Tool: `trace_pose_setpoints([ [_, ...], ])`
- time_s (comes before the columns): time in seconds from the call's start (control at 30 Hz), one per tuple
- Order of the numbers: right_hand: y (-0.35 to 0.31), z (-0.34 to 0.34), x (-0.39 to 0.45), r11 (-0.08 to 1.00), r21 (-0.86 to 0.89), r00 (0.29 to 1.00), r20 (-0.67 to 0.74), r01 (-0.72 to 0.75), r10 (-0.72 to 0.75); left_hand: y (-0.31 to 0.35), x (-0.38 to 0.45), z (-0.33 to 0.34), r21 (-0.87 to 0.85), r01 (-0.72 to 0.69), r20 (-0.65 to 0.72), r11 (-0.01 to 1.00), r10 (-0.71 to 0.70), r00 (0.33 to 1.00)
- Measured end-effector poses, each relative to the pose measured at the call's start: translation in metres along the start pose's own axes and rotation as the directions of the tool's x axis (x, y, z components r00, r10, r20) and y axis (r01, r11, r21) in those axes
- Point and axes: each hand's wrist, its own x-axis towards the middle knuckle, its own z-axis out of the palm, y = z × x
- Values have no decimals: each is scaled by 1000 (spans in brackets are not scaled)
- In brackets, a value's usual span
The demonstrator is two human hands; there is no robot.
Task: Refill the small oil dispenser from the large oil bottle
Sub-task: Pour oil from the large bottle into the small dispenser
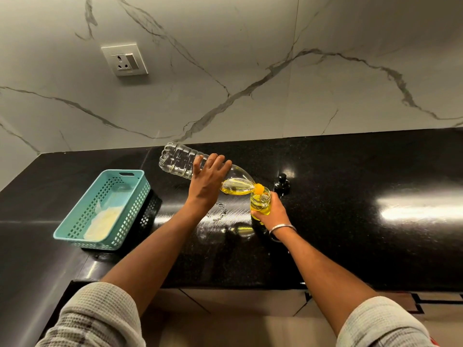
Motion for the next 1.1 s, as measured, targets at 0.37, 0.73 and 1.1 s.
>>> trace_pose_setpoints([
  [0.37,1,1,2,1000,-17,1000,2,5,-5,0,0,1,12,-9,-6,1000,9,1000],
  [0.73,2,1,2,1000,-12,1000,7,0,0,0,1,0,10,-15,0,1000,15,1000],
  [1.1,-1,0,0,1000,-6,1000,2,12,-12,0,1,1,26,-14,18,1000,13,1000],
])
